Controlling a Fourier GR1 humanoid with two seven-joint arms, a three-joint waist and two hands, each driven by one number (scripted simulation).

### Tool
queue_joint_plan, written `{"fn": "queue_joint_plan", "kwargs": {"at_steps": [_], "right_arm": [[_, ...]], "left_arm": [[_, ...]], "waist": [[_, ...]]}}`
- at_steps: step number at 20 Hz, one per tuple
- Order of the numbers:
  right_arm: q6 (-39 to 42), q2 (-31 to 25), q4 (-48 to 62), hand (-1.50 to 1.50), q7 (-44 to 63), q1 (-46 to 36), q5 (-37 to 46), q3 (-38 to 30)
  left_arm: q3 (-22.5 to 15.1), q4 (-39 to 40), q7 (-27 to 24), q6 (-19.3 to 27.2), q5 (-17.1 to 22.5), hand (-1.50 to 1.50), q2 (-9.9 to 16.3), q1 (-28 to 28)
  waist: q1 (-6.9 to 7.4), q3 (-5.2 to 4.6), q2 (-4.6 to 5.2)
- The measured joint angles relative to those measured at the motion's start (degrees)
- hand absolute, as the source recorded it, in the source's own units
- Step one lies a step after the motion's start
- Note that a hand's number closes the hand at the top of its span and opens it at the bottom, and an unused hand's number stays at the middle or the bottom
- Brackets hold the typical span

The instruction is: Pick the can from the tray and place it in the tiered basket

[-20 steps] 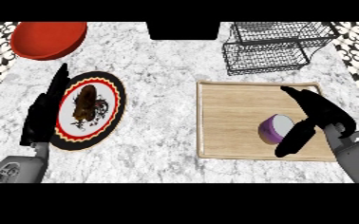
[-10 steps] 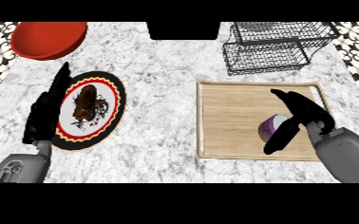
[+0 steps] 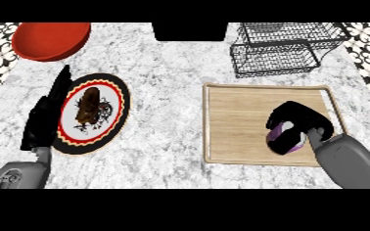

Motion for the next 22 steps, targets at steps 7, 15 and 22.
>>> {"fn": "queue_joint_plan", "kwargs": {"at_steps": [7, 15, 22], "right_arm": [[0.68, 4.09, -1.63, 1.5, 0.36, 1.19, 2.11, -3.75], [-6.02, 15.68, -4.69, 1.5, -0.49, -4.53, 14.29, 4.12], [-22.44, 29.07, -1.35, 1.5, -2.31, -12.29, 29.27, 9.9]], "left_arm": [[1.99, 1.75, -1.01, -1.71, -0.63, 0.0, -0.94, -0.62], [1.23, 1.49, -0.14, -2.11, -2.04, 0.0, -2.05, -2.21], [1.49, 1.9, 0.69, -2.24, -2.19, 0.0, -2.15, -3.12]], "waist": [[-0.39, 0.06, 0.01], [1.23, 0.04, 0.21], [1.19, 0.08, 0.15]]}}
